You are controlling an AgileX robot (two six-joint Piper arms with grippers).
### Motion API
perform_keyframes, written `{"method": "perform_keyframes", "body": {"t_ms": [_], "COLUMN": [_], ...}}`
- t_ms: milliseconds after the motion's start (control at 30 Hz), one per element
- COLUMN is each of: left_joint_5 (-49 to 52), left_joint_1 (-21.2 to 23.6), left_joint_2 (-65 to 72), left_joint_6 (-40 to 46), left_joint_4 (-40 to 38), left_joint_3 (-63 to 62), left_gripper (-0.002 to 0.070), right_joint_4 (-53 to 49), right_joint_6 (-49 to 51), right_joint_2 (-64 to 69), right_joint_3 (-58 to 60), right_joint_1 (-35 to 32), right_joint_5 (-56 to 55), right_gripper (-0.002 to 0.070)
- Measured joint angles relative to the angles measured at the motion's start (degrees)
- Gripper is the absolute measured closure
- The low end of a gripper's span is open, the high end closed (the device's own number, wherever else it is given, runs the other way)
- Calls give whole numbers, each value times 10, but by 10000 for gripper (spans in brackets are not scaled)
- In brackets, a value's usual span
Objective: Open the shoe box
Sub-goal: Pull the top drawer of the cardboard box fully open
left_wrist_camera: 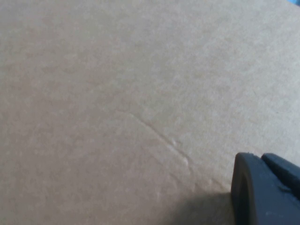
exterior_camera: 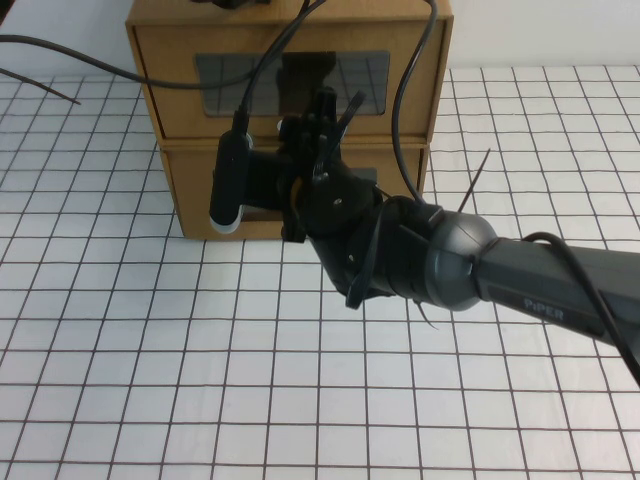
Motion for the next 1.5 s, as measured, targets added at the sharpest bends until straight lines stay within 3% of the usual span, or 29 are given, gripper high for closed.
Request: {"method": "perform_keyframes", "body": {"t_ms": [633, 833, 1500], "left_joint_5": [0, 0, 3], "left_joint_1": [0, 0, 0], "left_joint_2": [0, 0, 0], "left_joint_6": [0, 0, -1], "left_joint_4": [0, 0, 0], "left_joint_3": [0, 0, 0], "left_gripper": [677, 677, 677], "right_joint_4": [-9, -12, 12], "right_joint_6": [0, 0, -34], "right_joint_2": [0, 0, 0], "right_joint_3": [-2, -3, -7], "right_joint_1": [-1, -1, 11], "right_joint_5": [17, 18, 40], "right_gripper": [629, 662, 668]}}
